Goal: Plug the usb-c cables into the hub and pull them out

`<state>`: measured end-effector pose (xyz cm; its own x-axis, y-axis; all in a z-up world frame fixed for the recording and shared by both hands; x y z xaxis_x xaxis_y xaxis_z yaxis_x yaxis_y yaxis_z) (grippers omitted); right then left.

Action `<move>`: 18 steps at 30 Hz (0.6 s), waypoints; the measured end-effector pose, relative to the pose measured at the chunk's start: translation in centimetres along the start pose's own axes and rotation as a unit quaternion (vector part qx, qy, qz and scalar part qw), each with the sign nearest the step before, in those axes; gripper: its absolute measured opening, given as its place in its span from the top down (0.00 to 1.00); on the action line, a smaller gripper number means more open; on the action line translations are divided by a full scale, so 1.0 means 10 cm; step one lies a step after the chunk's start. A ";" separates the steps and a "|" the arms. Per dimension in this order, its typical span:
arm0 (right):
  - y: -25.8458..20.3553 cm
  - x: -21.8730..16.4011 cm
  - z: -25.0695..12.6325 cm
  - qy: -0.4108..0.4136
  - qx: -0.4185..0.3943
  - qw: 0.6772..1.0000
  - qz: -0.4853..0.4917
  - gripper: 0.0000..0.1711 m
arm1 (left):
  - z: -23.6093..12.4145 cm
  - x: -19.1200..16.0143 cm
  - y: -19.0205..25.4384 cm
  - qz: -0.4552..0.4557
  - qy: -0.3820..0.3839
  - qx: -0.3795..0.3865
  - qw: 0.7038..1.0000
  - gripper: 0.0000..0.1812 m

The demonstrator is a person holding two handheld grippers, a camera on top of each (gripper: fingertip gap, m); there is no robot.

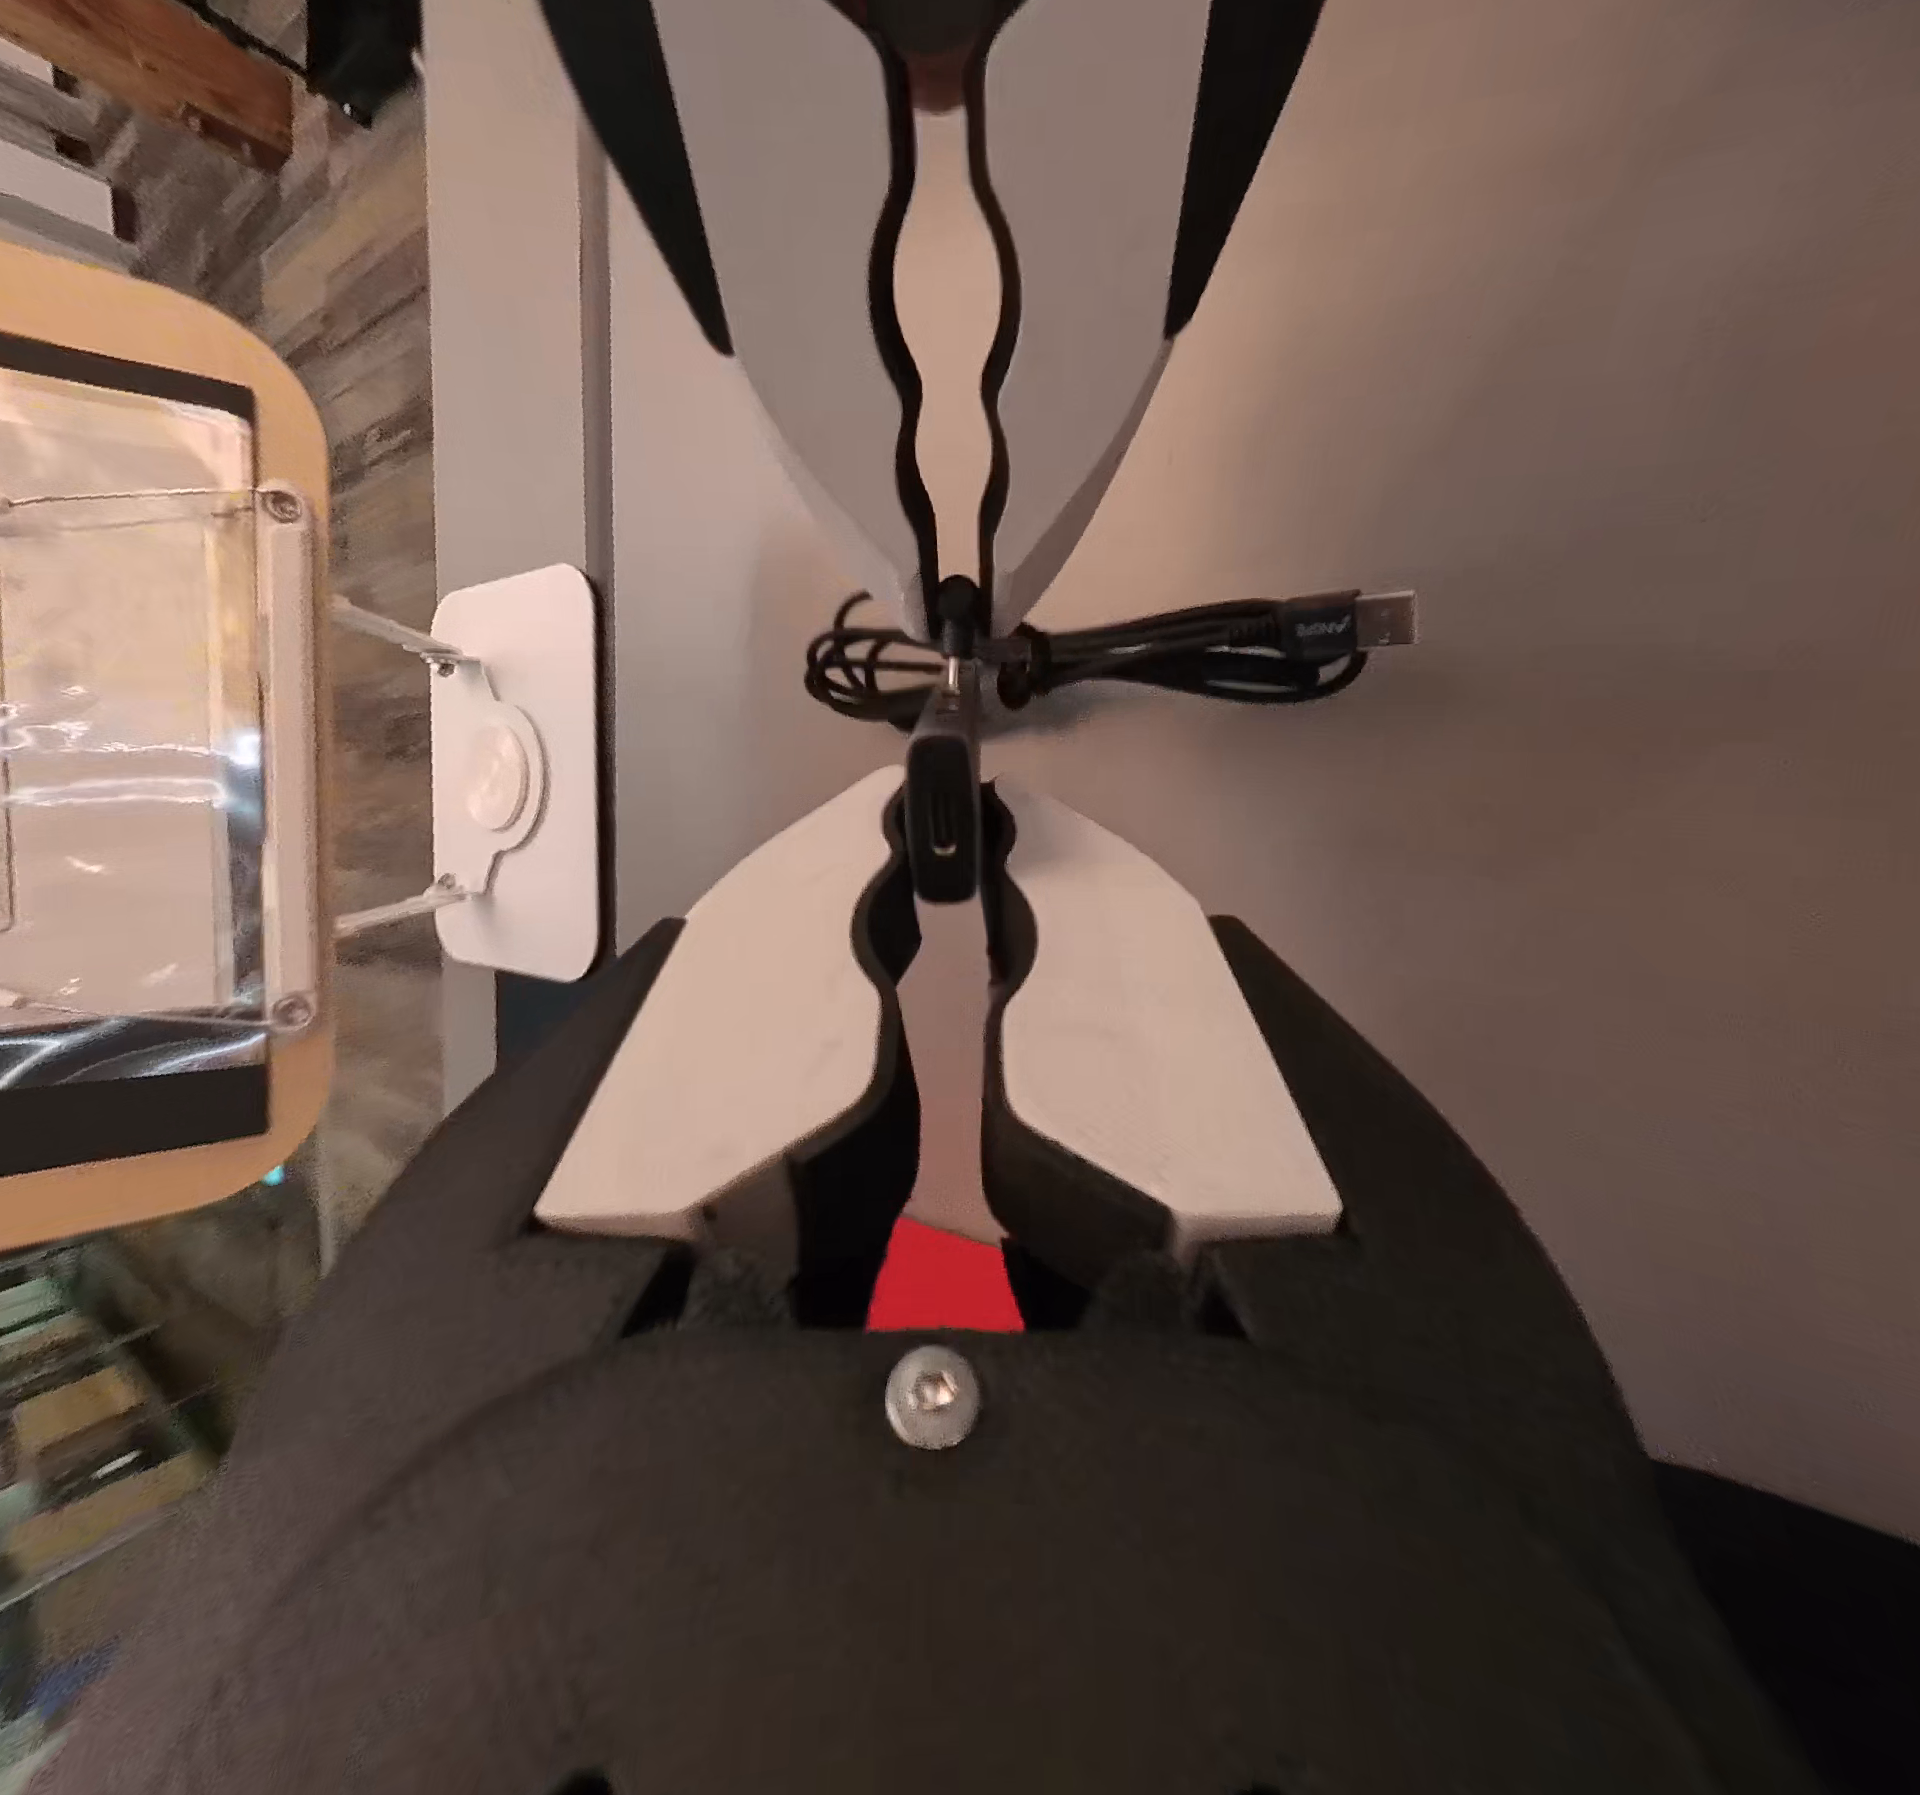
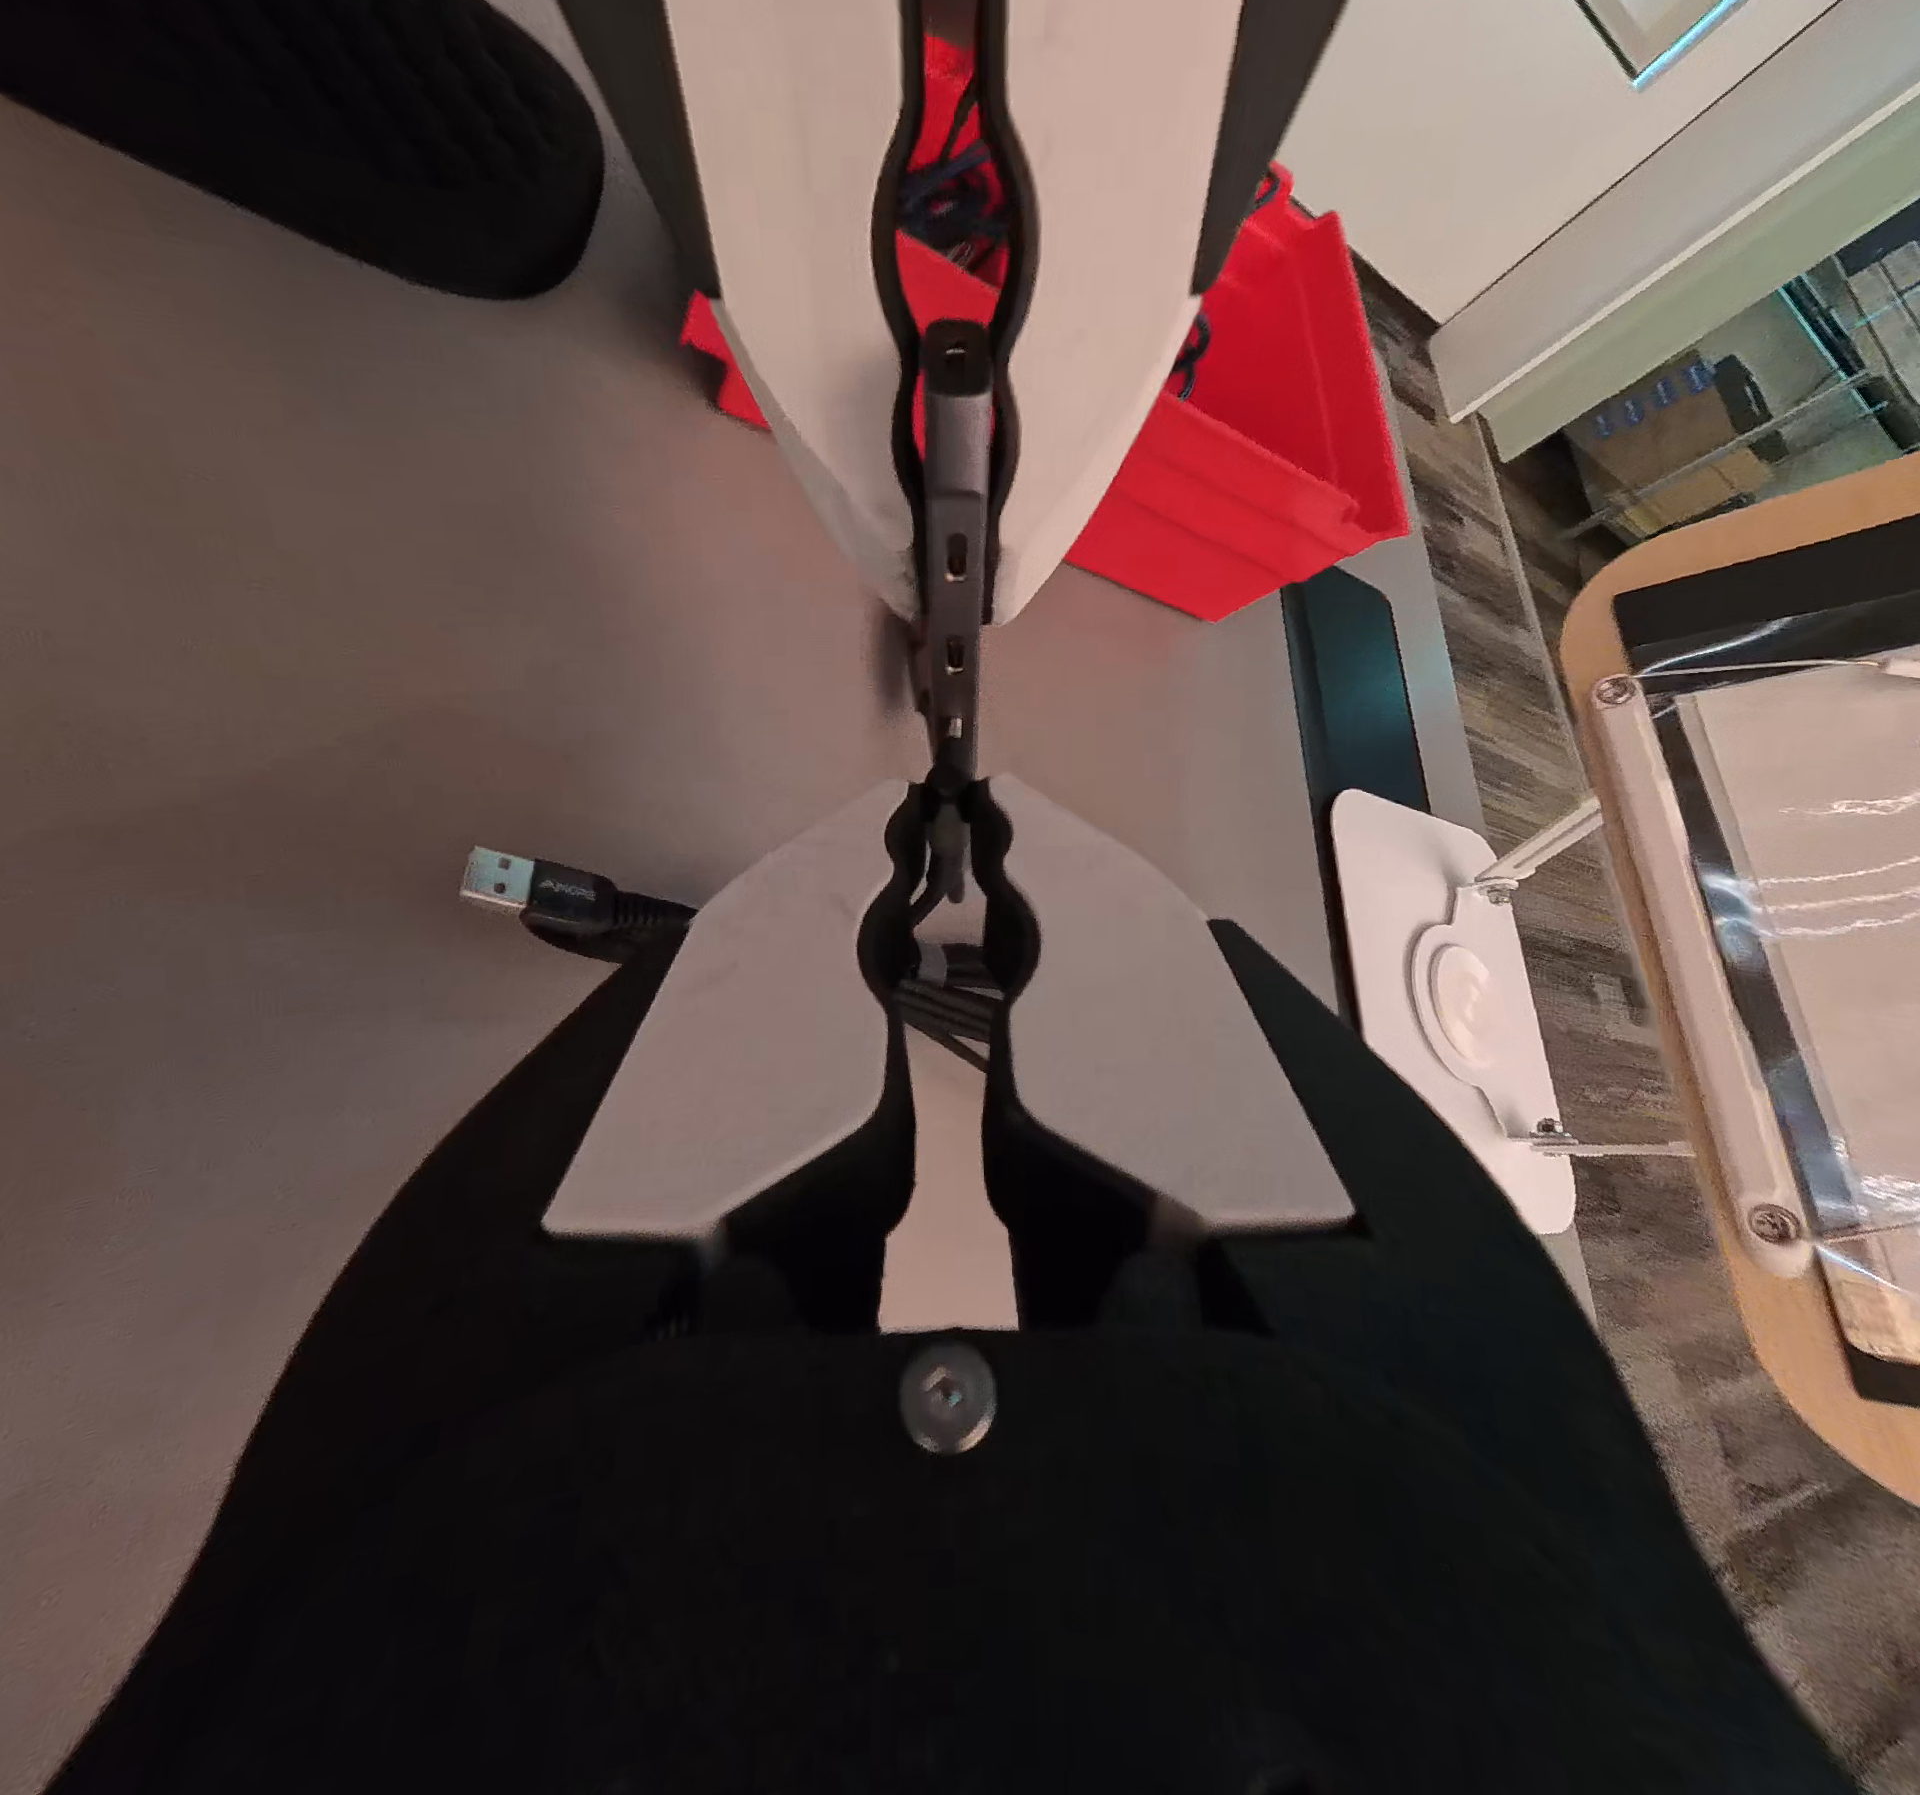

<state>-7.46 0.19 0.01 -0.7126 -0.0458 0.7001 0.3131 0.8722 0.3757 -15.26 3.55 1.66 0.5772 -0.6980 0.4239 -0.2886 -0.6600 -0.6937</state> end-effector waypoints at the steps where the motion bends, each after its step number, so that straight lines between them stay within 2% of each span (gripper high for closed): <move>1: 0.01 0.02 -0.02 0.008 -0.003 1.000 0.002 0.95 | -0.02 0.01 -0.03 -0.014 0.016 -0.003 1.000 0.96; 6: 0.06 0.12 -0.13 0.100 0.002 0.994 0.042 0.95 | -0.18 0.07 -0.17 -0.100 0.104 -0.026 0.989 0.96; 11: 0.12 0.18 -0.24 0.230 0.020 0.969 0.088 0.95 | -0.30 0.12 -0.32 -0.188 0.179 -0.048 0.964 0.96; 14: 0.14 0.20 -0.28 0.281 0.031 0.953 0.105 0.95 | -0.33 0.14 -0.37 -0.223 0.199 -0.059 0.952 0.96; 18: 0.15 0.21 -0.32 0.312 0.032 0.943 0.113 0.95 | -0.32 0.14 -0.40 -0.256 0.199 -0.065 0.944 0.96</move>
Point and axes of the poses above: each gripper's, where its closed fingertips meet, z out along the fingers, x out of its top, y = z × x across the jaws, the point moved 5 cm from there along -z, back along the fingers, and after that the axes turned 14 degrees about x, right-handed, at the moved point
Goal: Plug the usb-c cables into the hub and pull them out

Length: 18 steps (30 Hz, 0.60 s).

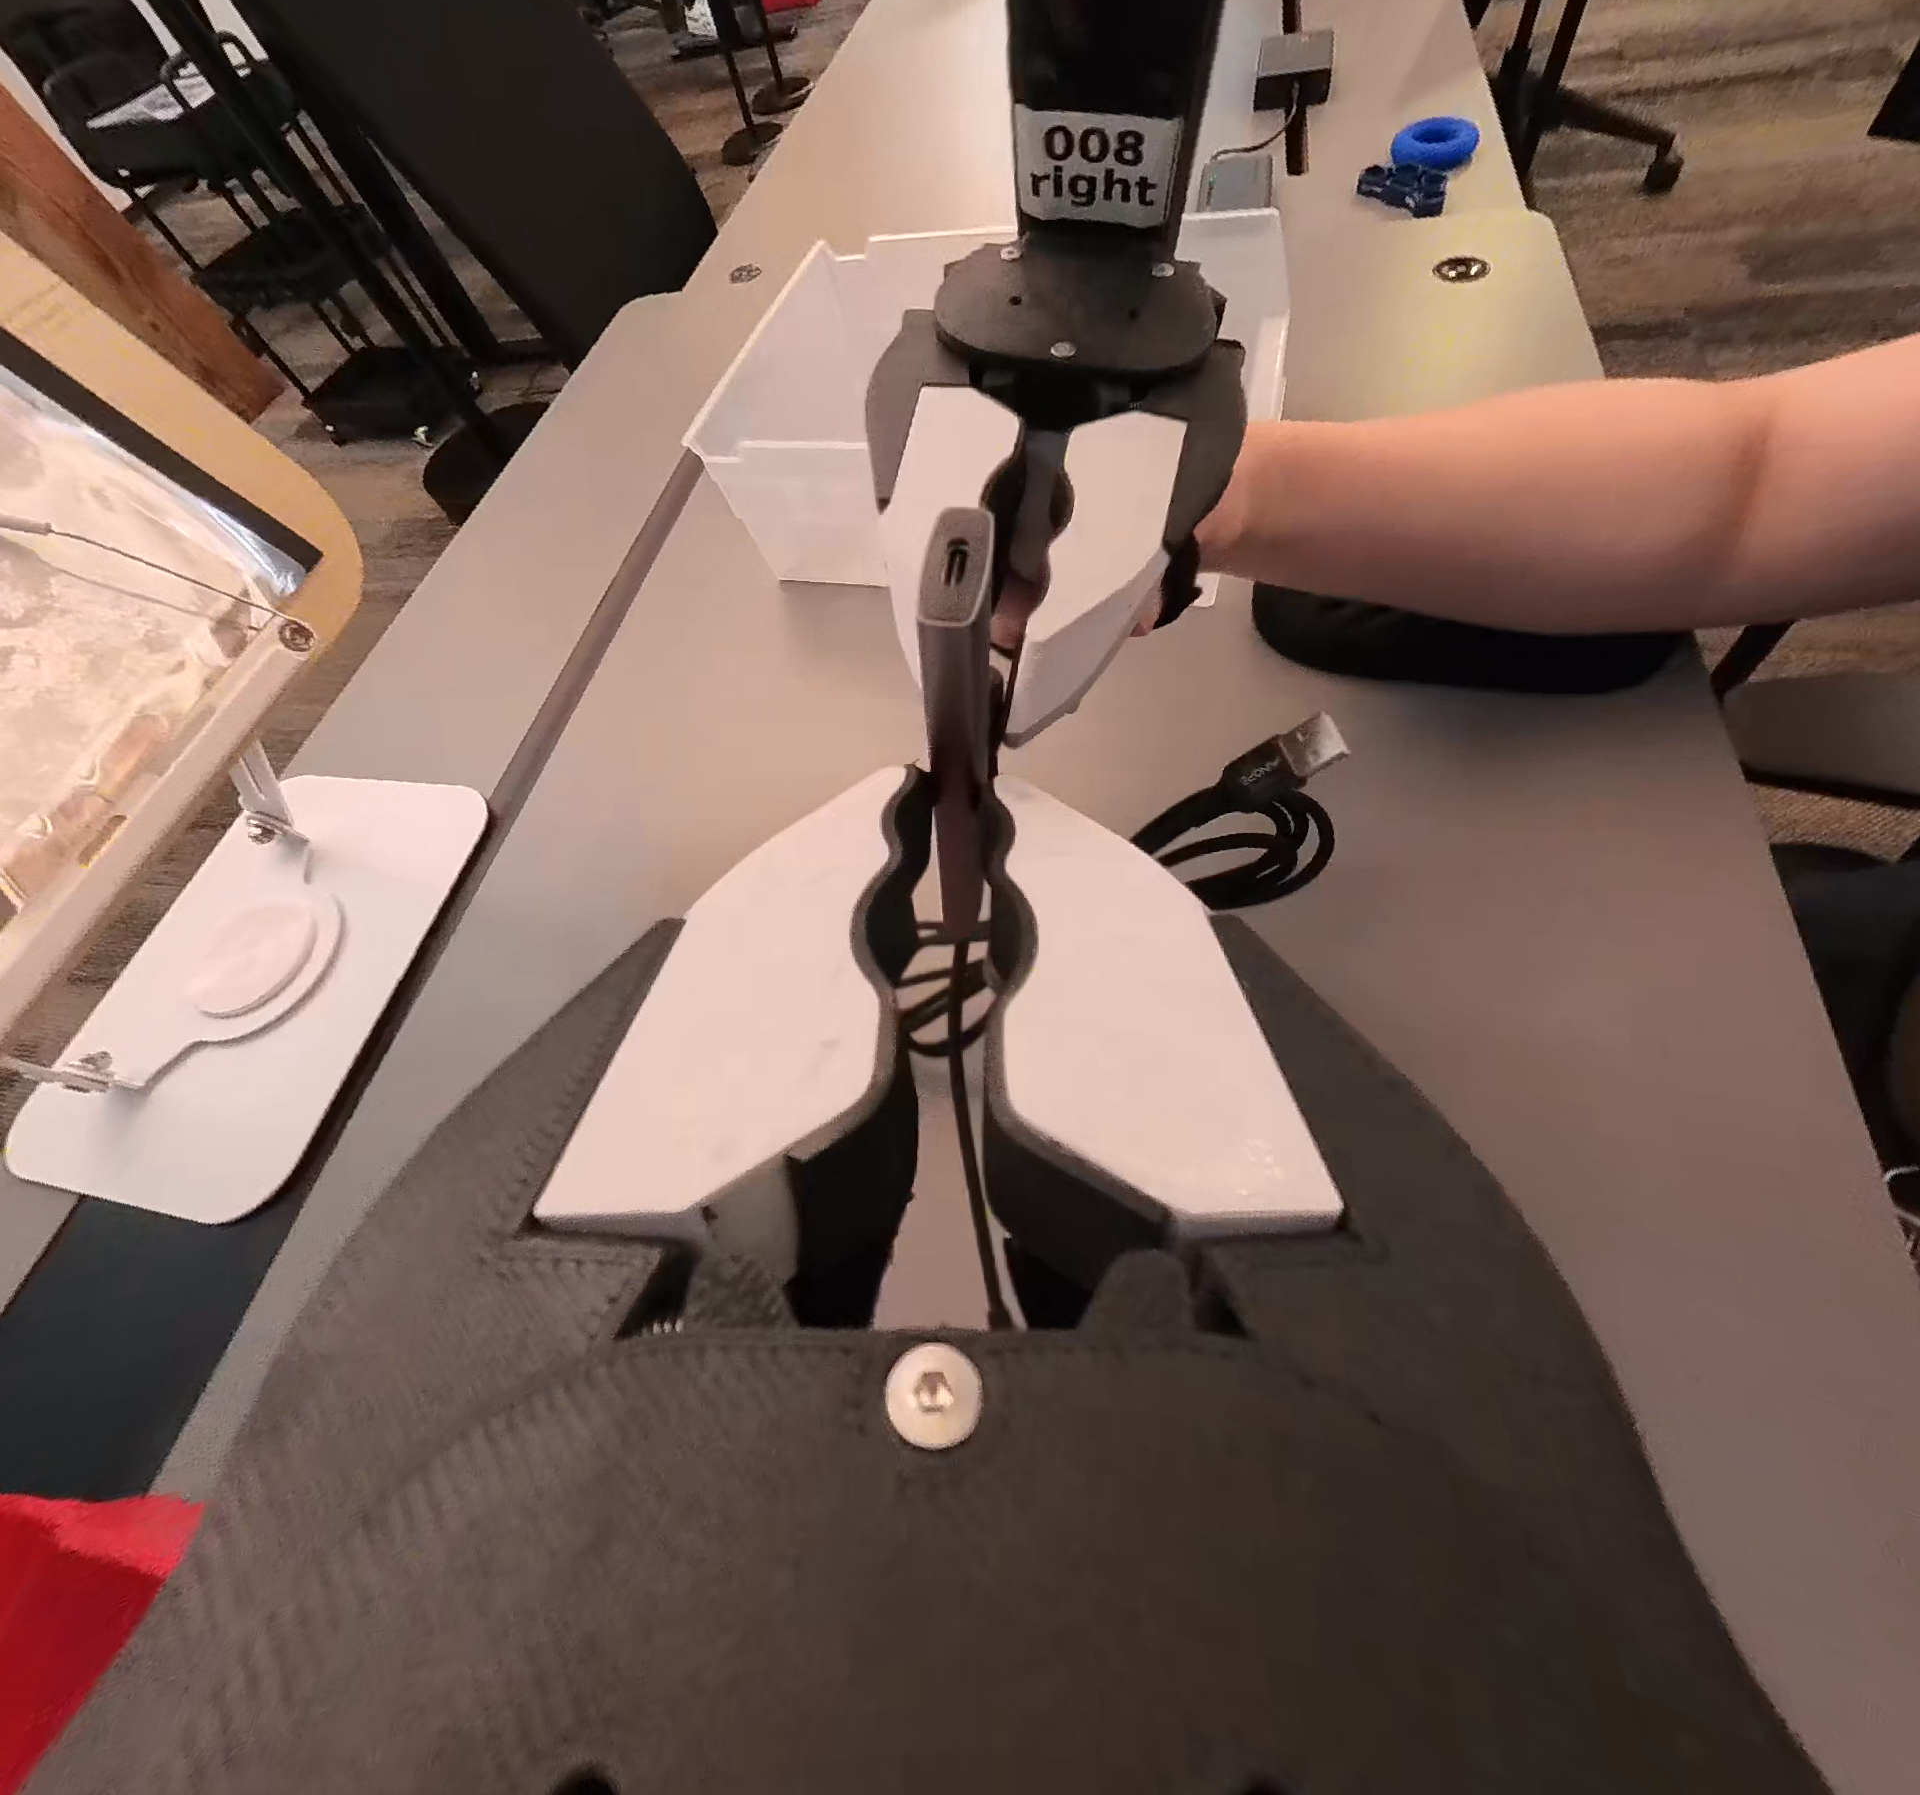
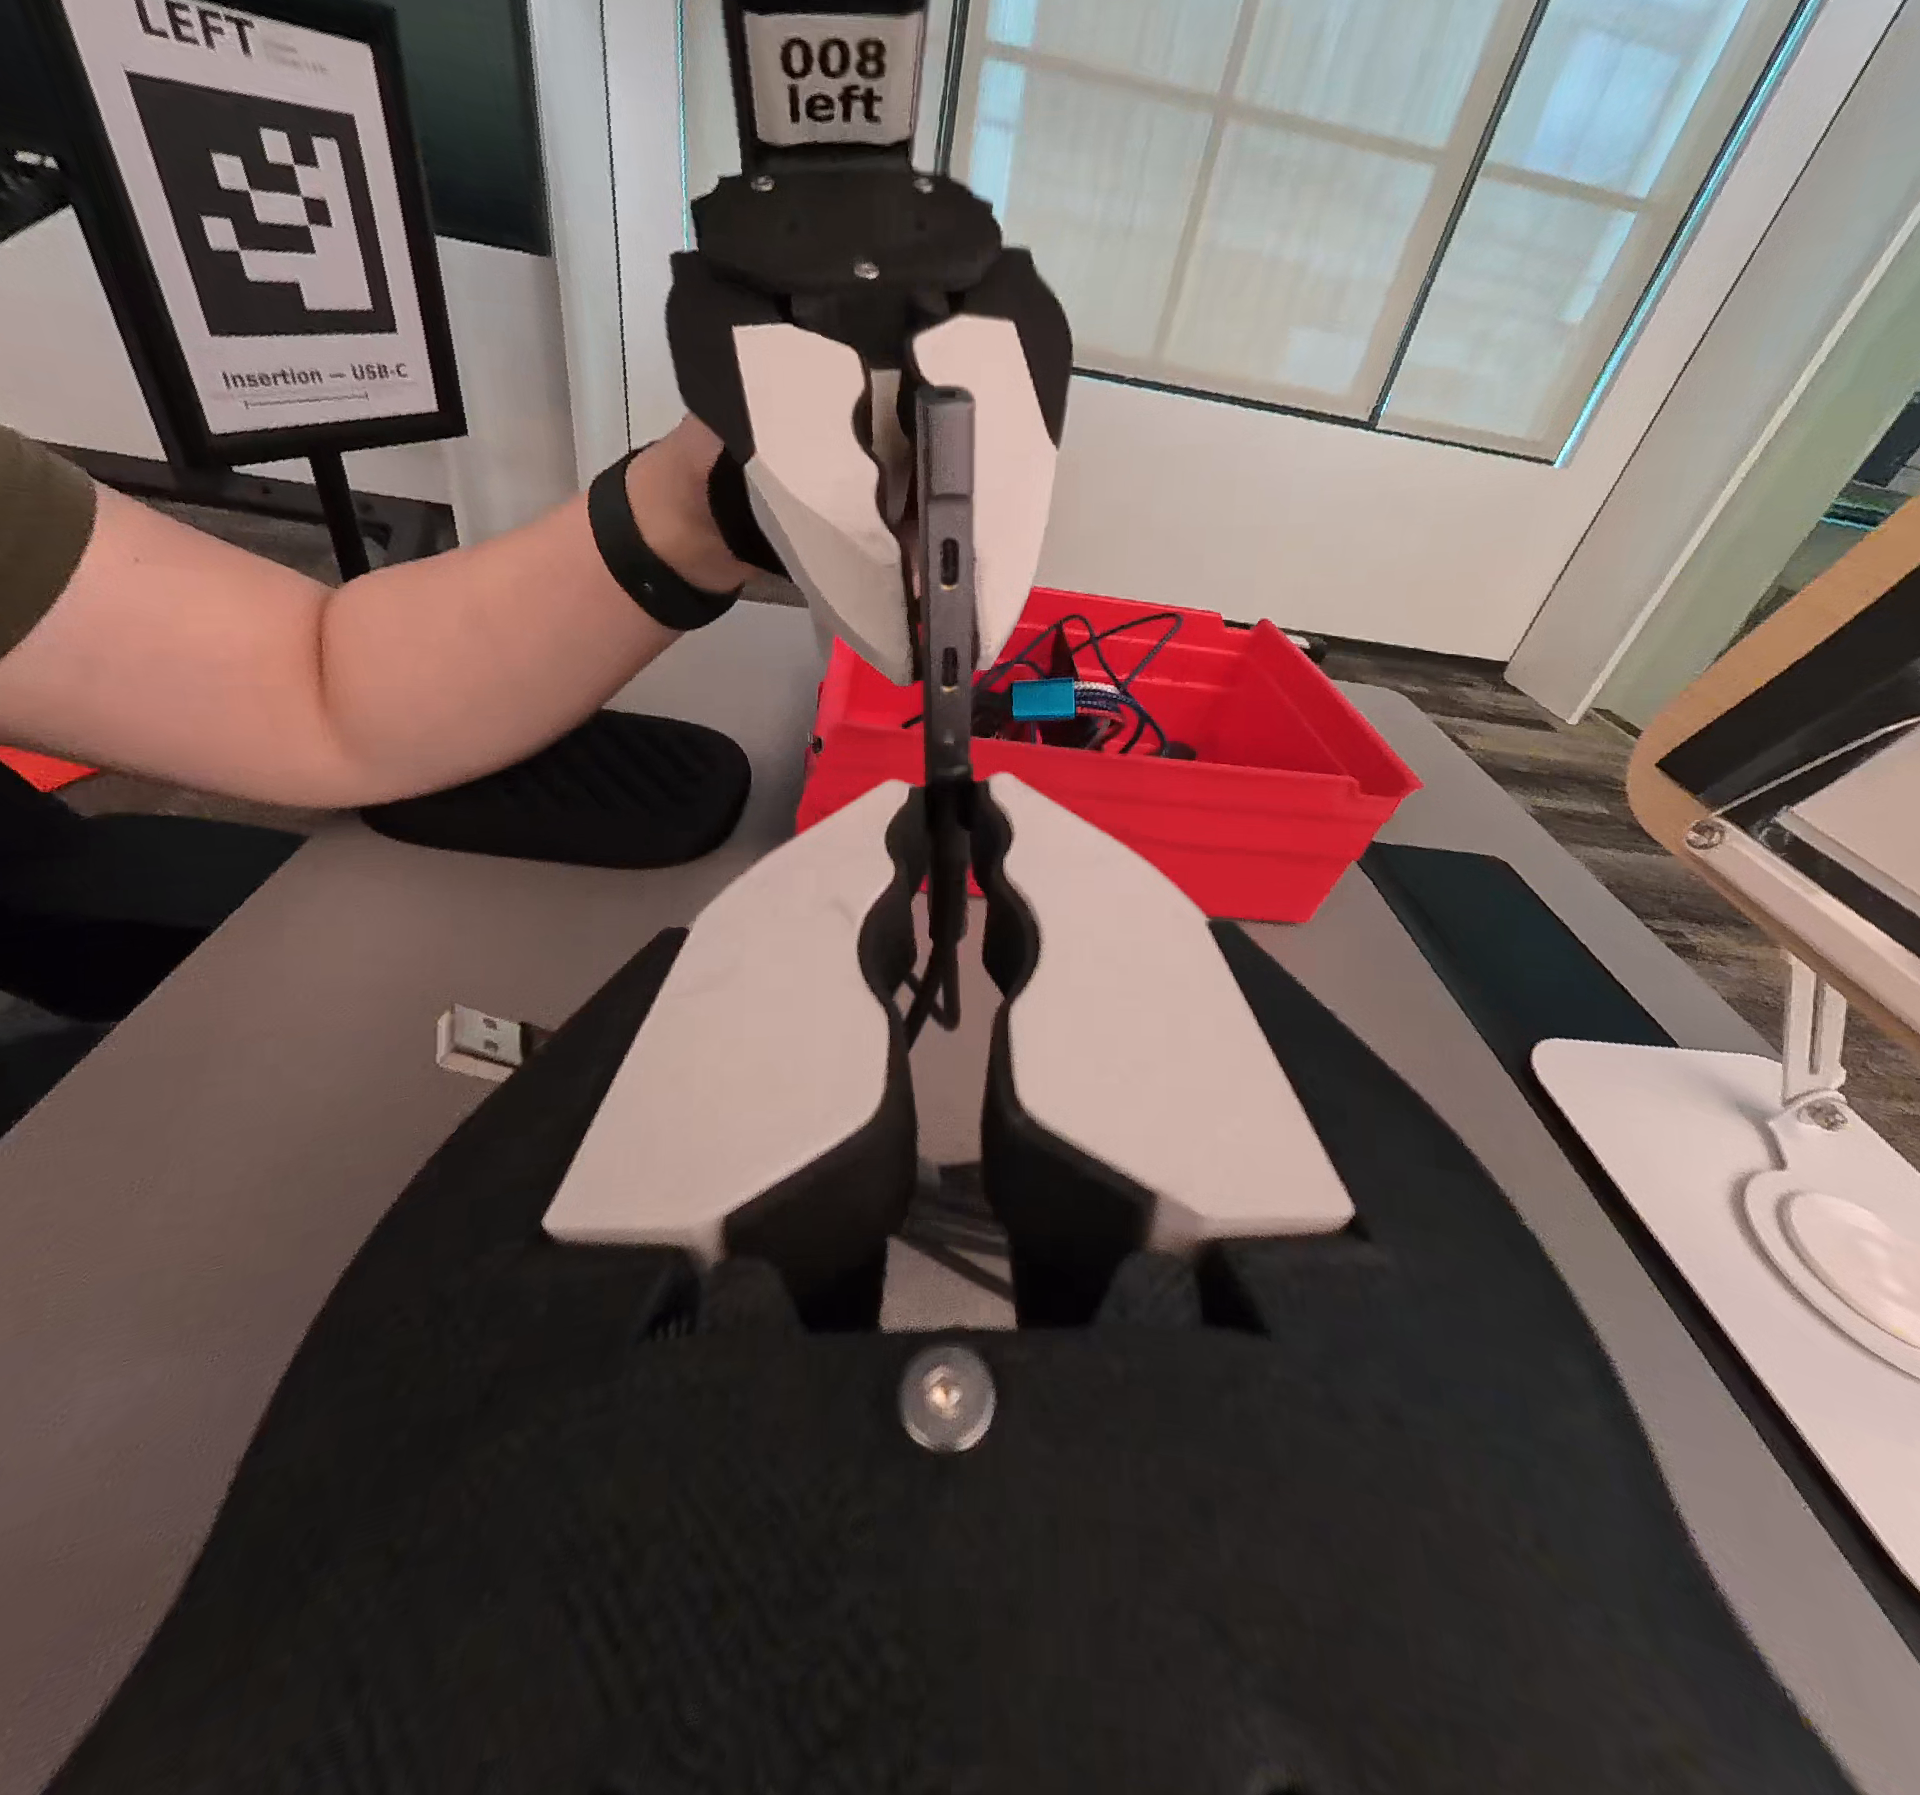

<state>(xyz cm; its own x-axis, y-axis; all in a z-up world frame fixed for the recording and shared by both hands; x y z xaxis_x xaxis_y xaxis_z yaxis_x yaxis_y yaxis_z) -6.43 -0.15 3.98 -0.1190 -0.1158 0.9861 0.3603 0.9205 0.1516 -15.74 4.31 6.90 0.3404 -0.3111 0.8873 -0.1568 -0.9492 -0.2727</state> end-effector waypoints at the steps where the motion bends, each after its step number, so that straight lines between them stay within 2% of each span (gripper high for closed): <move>1: 0.00 0.01 -0.01 0.003 0.000 1.000 -0.002 0.95 | 0.01 0.00 0.00 -0.005 0.001 0.000 1.000 0.96; 10: -0.06 0.11 -0.03 -0.002 0.007 1.000 -0.020 0.95 | 0.07 0.04 0.08 -0.015 -0.003 -0.019 1.000 0.95; 18: -0.14 0.27 -0.03 -0.015 0.006 1.000 -0.026 0.95 | -0.02 0.17 0.15 -0.003 0.030 -0.021 0.999 0.96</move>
Point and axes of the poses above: each gripper's, where its closed fingertips meet, z out along the fingers, x out of its top, y = z × x across the jaws, the point moved 5 cm from there along -z, back along the fingers, and after that the axes turned 14 degrees about x, right-handed, at the moved point
